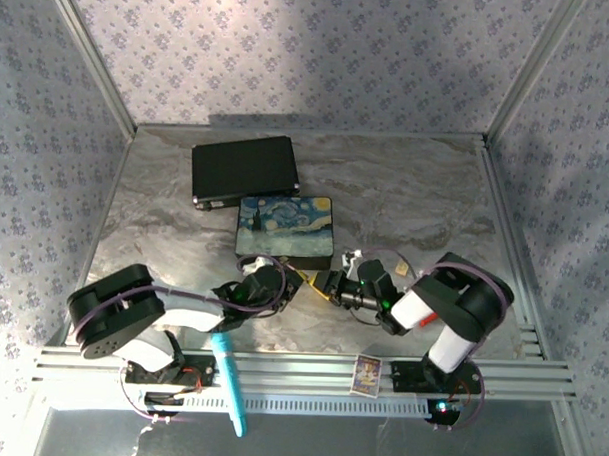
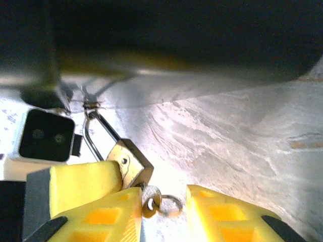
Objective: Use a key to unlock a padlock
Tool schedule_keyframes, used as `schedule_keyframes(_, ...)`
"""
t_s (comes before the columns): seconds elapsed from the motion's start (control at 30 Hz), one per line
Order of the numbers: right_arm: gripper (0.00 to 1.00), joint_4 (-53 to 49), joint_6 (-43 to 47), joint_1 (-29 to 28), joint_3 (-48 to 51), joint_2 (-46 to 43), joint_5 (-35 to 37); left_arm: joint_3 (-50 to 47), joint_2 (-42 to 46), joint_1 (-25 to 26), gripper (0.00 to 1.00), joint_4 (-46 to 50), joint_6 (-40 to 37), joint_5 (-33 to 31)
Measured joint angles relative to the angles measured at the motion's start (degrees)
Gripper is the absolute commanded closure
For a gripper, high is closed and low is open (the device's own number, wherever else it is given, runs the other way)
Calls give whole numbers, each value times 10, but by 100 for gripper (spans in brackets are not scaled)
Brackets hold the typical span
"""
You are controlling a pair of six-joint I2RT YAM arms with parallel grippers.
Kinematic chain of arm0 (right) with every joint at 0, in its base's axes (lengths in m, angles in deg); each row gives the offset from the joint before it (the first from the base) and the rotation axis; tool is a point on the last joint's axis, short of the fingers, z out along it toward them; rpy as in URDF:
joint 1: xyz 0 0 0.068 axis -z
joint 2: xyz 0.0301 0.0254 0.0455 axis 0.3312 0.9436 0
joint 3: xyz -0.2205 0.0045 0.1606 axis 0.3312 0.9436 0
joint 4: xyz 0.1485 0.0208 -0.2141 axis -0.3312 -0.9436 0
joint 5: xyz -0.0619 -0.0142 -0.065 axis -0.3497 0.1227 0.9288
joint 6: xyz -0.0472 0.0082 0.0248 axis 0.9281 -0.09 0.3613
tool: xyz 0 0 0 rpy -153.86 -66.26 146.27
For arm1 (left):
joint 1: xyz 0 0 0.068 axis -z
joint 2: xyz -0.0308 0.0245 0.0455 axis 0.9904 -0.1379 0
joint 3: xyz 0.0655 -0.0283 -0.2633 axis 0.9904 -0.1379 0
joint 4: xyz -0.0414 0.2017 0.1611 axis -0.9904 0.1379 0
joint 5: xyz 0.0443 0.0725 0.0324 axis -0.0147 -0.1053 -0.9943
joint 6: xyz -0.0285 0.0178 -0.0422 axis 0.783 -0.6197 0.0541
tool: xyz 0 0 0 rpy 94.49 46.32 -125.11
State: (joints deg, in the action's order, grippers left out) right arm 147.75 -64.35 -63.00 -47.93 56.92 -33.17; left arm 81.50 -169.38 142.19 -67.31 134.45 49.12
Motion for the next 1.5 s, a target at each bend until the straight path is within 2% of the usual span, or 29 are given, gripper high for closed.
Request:
schedule_keyframes(0.13, 66, -111, 63, -2, -11, -50, 4, 5, 9, -1, 100, 26, 0, 5)
schedule_keyframes(0.27, 52, -214, 129, -2, -18, -111, 15, 15, 16, -2, 100, 54, -3, 7)
schedule_keyframes(0.4, 48, -404, 248, -23, -71, -206, 90, 25, 21, -4, 100, 82, -11, 14)
schedule_keyframes(0.43, 49, -445, 279, -35, -87, -231, 116, 27, 24, -5, 100, 88, -13, 17)
schedule_keyframes(0.53, 63, -515, 361, -51, -111, -292, 160, 29, 28, -6, 100, 99, -20, 24)
schedule_keyframes(0.6, 71, -533, 400, -50, -111, -310, 171, 29, 31, -9, 100, 103, -23, 29)
schedule_keyframes(0.67, 74, -545, 428, -48, -111, -306, 171, 29, 34, -9, 100, 107, -25, 32)
schedule_keyframes(0.8, 72, -549, 455, -54, -112, -257, 165, 29, 36, -11, 100, 110, -27, 37)
schedule_keyframes(1.03, 71, -537, 501, -115, -148, -163, 174, 30, 37, -12, 100, 111, -33, 48)
schedule_keyframes(1.17, 71, -522, 527, -117, -174, -141, 181, 30, 41, -12, 100, 113, -33, 56)
schedule_keyframes(1.5, 83, -501, 567, -116, -178, -126, 171, 29, 54, -13, 100, 128, -33, 63)
